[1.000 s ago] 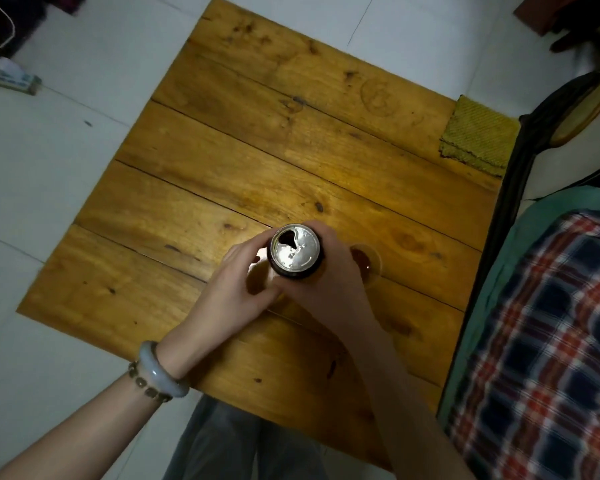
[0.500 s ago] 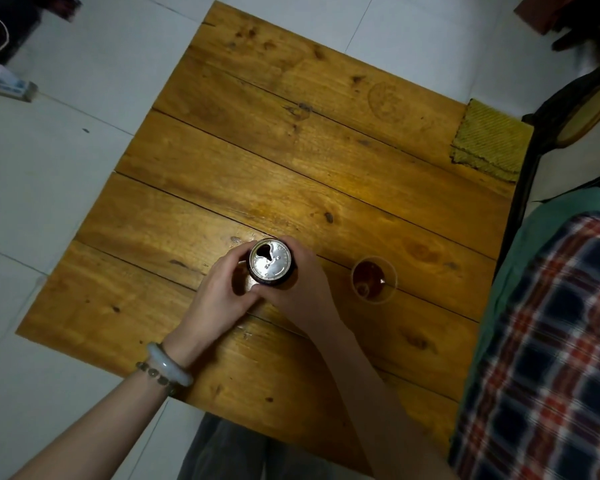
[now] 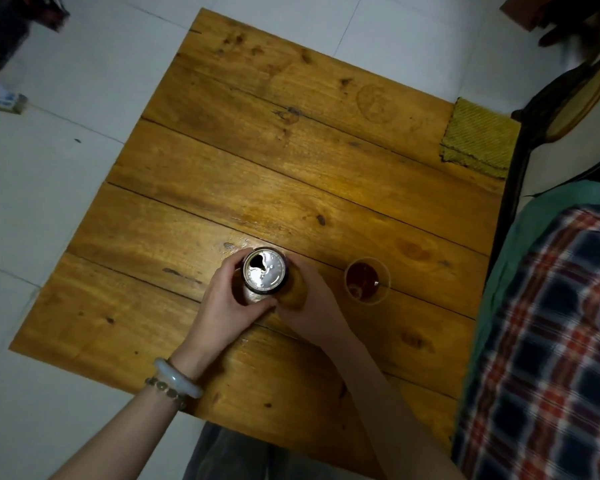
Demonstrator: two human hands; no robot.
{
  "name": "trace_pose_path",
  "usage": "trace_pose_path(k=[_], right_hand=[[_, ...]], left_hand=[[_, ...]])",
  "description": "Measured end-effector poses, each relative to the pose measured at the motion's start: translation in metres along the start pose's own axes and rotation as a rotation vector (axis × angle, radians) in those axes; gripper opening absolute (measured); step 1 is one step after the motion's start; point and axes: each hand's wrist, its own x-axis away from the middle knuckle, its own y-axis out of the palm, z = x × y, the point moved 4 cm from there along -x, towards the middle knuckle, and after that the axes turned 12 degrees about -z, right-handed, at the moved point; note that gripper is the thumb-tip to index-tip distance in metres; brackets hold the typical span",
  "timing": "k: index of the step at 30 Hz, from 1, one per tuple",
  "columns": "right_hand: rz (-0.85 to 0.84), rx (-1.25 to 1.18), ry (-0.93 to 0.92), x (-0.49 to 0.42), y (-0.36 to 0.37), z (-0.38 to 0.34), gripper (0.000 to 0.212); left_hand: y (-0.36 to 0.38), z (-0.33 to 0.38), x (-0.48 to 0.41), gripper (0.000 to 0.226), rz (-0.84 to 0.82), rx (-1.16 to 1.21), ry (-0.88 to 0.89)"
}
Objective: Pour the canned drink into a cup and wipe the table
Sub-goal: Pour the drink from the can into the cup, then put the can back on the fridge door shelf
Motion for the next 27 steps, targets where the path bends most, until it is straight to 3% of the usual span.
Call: trace_pose_path(k=[9, 12, 14, 21, 27], right_hand=[[-0.003, -0.269, 0.225, 0.041, 0.002, 0.023, 0.056], [-0.009, -0.493, 0.251, 0.053, -0.003, 0.014, 0.044], [-0.067, -0.499, 0.262, 0.060, -0.006, 0.007, 0.040], [-0.137, -1.127, 0.414, 0.097, -0.006, -0.044, 0.043], [-0.220, -1.183, 0.390, 0.129, -0.011, -0.114, 0.051]], left_hand=[[0.006, 0.013, 0.004, 0.076, 0.100, 0.064, -0.037], [0.002, 0.024, 0.014, 0.076, 0.093, 0.074, -0.033], [-0.002, 0.036, 0.023, 0.076, 0.091, 0.094, -0.032], [-0.035, 0.108, 0.077, 0.073, 0.059, 0.075, -0.027], [-0.065, 0.169, 0.114, 0.072, 0.075, 0.025, 0.033]])
